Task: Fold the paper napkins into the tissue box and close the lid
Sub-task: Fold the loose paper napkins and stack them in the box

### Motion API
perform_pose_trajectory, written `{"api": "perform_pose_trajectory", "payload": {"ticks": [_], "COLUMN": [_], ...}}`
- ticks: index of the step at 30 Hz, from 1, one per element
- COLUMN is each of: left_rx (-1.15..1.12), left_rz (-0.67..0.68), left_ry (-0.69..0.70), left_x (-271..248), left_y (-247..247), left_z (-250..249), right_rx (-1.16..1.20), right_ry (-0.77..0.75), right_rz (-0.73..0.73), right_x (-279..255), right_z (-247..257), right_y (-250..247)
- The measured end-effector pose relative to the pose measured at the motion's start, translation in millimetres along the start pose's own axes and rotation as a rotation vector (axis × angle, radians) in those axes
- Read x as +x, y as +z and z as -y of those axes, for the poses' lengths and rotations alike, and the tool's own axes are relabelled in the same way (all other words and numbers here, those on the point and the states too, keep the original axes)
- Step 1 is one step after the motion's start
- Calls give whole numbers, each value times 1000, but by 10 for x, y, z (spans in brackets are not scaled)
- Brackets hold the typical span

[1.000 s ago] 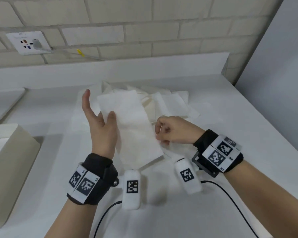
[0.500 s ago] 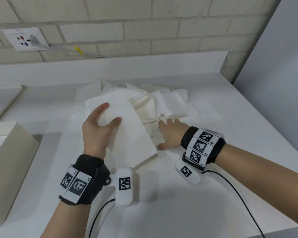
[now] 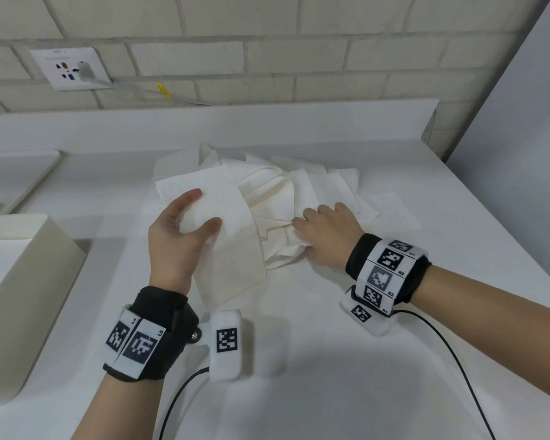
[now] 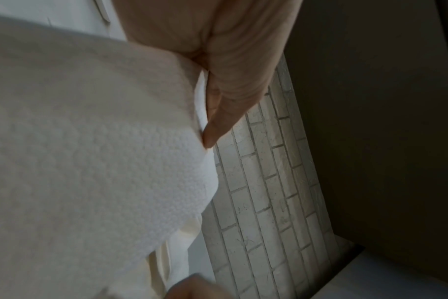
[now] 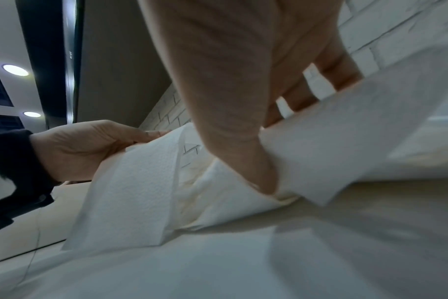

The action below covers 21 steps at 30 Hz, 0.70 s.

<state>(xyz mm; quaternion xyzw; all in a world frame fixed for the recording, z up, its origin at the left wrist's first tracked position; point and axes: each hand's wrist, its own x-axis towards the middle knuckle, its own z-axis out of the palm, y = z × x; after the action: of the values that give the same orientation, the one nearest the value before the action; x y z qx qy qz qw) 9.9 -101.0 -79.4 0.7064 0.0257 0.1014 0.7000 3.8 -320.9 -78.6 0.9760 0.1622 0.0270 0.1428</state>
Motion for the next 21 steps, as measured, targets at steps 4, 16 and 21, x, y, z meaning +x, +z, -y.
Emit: {"api": "perform_pose_trajectory", "payload": {"ticks": [4, 16, 21], "left_rx": [-4, 24, 19], "left_rz": [-11, -28, -28], "left_ry": [7, 48, 64], "left_x": [3, 33, 43], "left_y": [-24, -44, -75], "left_z": [4, 30, 15], "right_rx": [19, 247, 363], "right_ry": [-137, -194, -128], "right_rz": [-256, -304, -397], "right_x": [25, 52, 19], "right_z": [-6, 3, -19], "right_y": [22, 13, -97]}}
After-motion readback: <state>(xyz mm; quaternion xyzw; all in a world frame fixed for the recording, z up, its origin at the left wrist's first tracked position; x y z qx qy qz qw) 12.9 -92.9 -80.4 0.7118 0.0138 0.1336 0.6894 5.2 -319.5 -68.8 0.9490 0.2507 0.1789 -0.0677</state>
